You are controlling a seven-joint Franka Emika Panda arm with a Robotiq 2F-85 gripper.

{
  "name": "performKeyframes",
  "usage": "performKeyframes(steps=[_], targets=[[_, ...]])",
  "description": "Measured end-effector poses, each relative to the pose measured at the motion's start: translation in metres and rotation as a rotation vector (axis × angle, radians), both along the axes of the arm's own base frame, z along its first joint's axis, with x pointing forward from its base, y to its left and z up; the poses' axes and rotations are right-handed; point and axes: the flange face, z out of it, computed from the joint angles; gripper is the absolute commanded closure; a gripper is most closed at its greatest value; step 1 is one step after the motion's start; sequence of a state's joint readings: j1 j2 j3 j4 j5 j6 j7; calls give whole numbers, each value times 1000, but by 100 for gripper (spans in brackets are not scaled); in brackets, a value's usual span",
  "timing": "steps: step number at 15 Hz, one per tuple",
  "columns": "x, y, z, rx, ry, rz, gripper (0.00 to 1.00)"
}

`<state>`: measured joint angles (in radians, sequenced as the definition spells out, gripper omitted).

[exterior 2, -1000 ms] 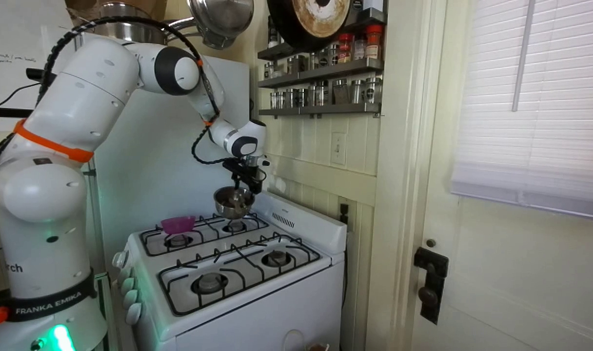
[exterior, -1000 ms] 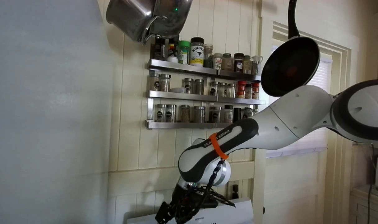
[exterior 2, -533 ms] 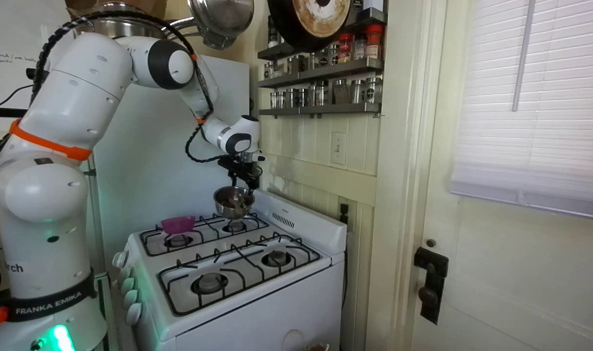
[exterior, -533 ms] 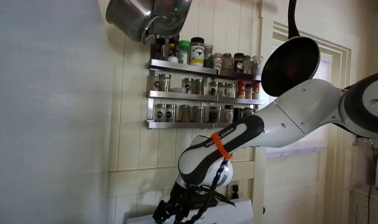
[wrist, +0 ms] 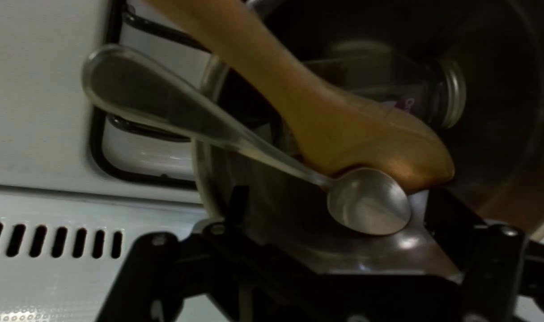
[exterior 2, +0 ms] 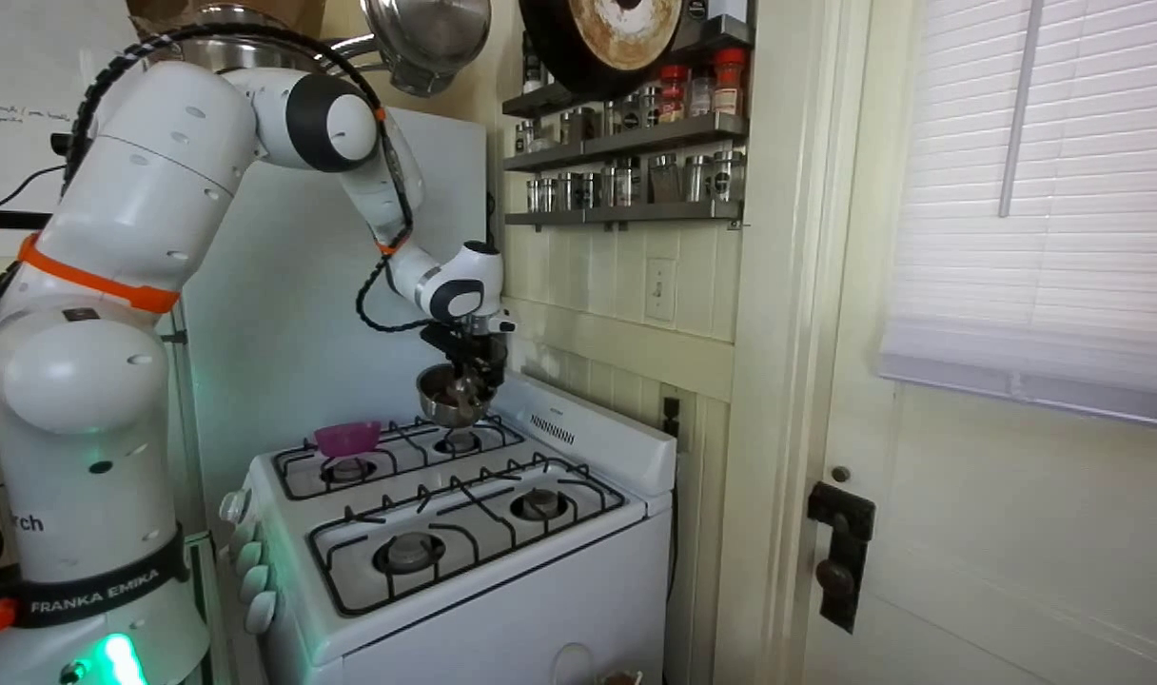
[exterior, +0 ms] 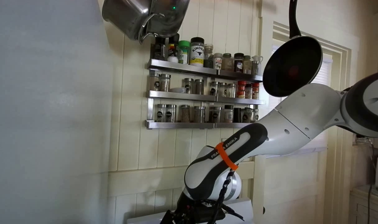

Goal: Move the silver bowl to the right

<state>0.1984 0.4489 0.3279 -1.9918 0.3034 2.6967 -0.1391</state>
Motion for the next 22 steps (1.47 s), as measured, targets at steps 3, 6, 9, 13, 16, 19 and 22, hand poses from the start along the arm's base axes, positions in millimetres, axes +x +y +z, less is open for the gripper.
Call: performKeyframes(steps=[3,6,9,13,16,19,22], targets=[[0,0,1,4,-2,-3,0],[-4,4,4,23,-41,-11,0],[-14,9,5,55,-63,-23,0],[-32,11,1,101,-87,-64,0],[-49,-1,-10,114,-106,-129,0],[-64,-18,-18,141,-114,-223,0],[-69,-24,-20,152,-108,-248,0]])
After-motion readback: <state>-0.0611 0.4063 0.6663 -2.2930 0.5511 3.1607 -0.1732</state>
